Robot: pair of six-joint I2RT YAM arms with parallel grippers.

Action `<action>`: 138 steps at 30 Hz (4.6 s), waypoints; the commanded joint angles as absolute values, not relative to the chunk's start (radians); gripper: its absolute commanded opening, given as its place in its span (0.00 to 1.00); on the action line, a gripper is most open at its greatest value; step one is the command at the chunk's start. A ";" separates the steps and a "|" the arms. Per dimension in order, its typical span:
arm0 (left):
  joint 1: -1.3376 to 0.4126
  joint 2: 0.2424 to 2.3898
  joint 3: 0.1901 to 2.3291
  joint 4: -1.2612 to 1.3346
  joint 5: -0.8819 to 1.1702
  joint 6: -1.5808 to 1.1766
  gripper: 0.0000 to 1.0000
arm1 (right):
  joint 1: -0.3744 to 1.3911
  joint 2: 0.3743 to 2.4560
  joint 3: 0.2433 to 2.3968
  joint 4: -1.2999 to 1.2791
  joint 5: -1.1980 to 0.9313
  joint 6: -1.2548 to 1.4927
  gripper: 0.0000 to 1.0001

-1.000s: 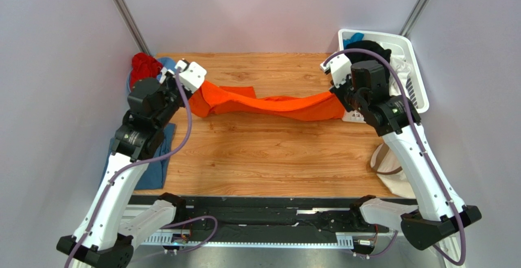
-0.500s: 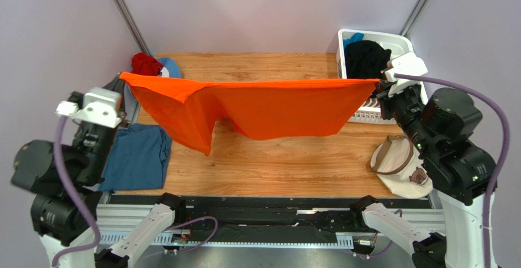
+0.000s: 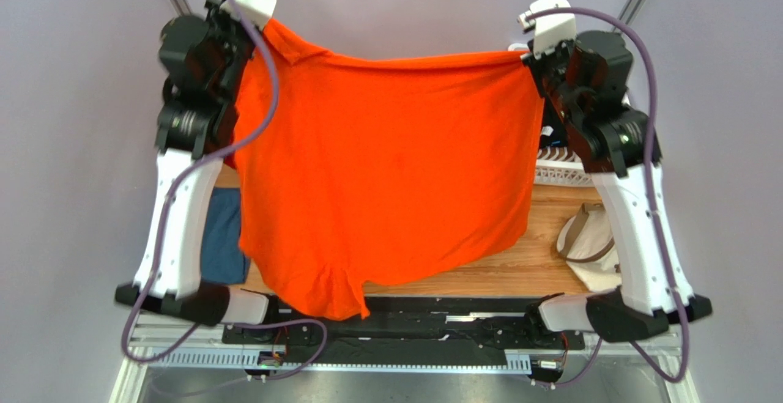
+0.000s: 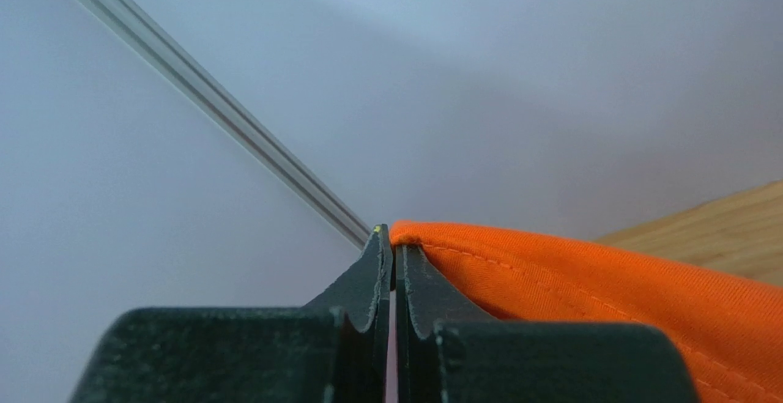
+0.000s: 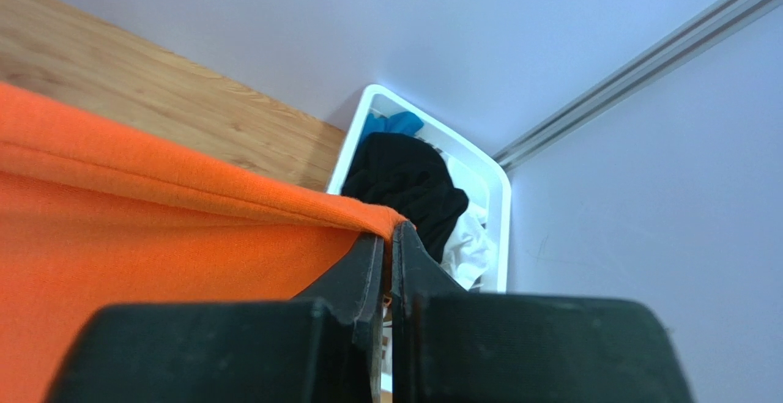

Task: Fold and stack the t-shirts
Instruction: Flatten the tshirt out

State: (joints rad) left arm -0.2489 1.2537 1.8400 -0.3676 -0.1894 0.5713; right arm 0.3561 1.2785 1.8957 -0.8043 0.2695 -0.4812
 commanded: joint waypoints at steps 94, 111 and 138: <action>-0.078 1.276 1.882 -0.073 -0.189 0.695 0.00 | 0.124 1.300 1.908 -0.615 0.267 -0.572 0.00; -0.006 1.852 2.423 -0.006 -0.216 0.652 0.00 | 0.101 1.827 2.493 -0.623 0.299 -0.611 0.00; -0.128 1.072 1.134 -0.522 0.256 0.808 0.00 | 0.137 1.212 1.174 -0.636 0.089 -0.566 0.00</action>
State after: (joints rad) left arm -0.0658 1.1980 1.1778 -0.3096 0.1665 0.6872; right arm 0.1432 1.2903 1.2385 -0.5957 0.0940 -0.5369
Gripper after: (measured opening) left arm 0.014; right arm 0.019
